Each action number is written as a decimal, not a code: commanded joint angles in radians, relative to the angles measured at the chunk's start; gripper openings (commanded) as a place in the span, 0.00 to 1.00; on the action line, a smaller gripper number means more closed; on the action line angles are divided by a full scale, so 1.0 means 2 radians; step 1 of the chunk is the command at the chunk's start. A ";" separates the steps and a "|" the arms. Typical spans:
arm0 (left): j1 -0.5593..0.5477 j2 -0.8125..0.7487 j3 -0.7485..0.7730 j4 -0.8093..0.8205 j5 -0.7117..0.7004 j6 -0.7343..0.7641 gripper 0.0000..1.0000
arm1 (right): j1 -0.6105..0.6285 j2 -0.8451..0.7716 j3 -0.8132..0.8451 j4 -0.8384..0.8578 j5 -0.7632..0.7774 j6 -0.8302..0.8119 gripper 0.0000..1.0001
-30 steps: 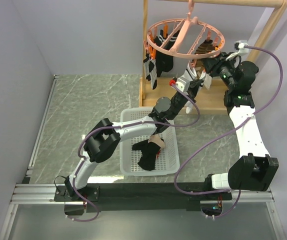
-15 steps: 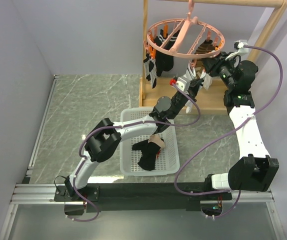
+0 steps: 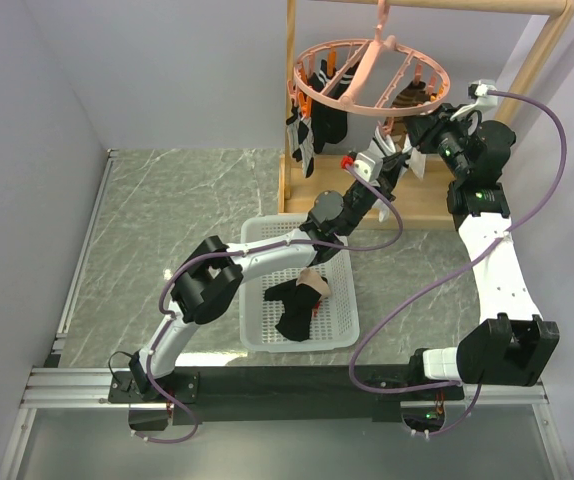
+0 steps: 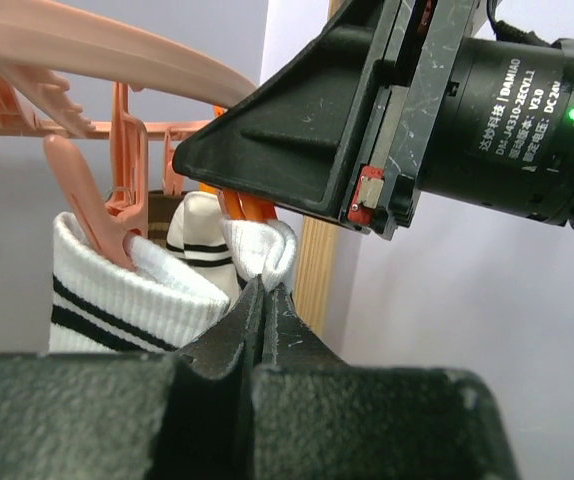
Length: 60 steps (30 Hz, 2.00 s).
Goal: Clip the socks to the hanger
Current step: Clamp the sock onto the hanger, then reset both arms
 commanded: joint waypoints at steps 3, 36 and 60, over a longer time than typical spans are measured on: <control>0.000 -0.003 0.024 0.034 0.008 0.014 0.01 | 0.002 -0.016 0.020 -0.013 0.032 0.011 0.00; 0.005 -0.021 0.009 0.000 0.033 0.004 0.14 | 0.001 -0.036 0.063 -0.101 0.025 0.008 0.70; 0.139 -0.249 -0.165 -0.218 0.257 -0.247 0.94 | -0.001 -0.194 -0.042 -0.118 0.150 -0.031 0.82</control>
